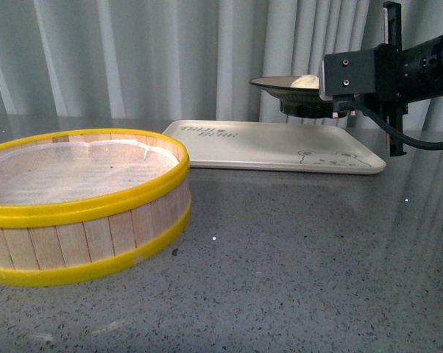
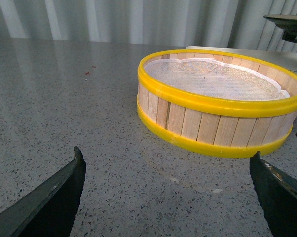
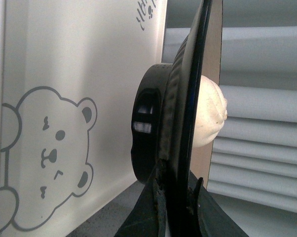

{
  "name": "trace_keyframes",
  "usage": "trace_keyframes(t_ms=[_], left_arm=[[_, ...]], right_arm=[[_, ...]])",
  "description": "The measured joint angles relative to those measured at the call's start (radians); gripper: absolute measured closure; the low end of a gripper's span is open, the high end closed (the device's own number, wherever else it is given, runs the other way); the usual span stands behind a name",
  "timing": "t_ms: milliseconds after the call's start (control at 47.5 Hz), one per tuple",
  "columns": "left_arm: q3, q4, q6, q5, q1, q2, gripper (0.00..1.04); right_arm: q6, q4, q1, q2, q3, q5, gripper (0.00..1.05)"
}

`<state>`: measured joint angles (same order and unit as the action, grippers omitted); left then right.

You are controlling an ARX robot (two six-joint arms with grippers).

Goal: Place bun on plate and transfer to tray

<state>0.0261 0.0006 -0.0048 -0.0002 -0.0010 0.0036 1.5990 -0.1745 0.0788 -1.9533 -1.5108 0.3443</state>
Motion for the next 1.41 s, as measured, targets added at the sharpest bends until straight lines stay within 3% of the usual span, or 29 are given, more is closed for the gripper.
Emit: trace_keyframes(t_ms=[463, 1115, 1409], left_arm=[[0.000, 0.000, 0.000, 0.000, 0.000, 0.000, 0.07], [0.000, 0.000, 0.000, 0.000, 0.000, 0.000, 0.07], [0.000, 0.000, 0.000, 0.000, 0.000, 0.000, 0.07]], right_arm=[[0.029, 0.053, 0.034, -0.161, -0.150, -0.006, 1.02], [-0.005, 0.054, 0.073, -0.193, -0.138, -0.030, 1.01], [-0.078, 0.035, 0.072, -0.090, -0.004, -0.013, 0.45]])
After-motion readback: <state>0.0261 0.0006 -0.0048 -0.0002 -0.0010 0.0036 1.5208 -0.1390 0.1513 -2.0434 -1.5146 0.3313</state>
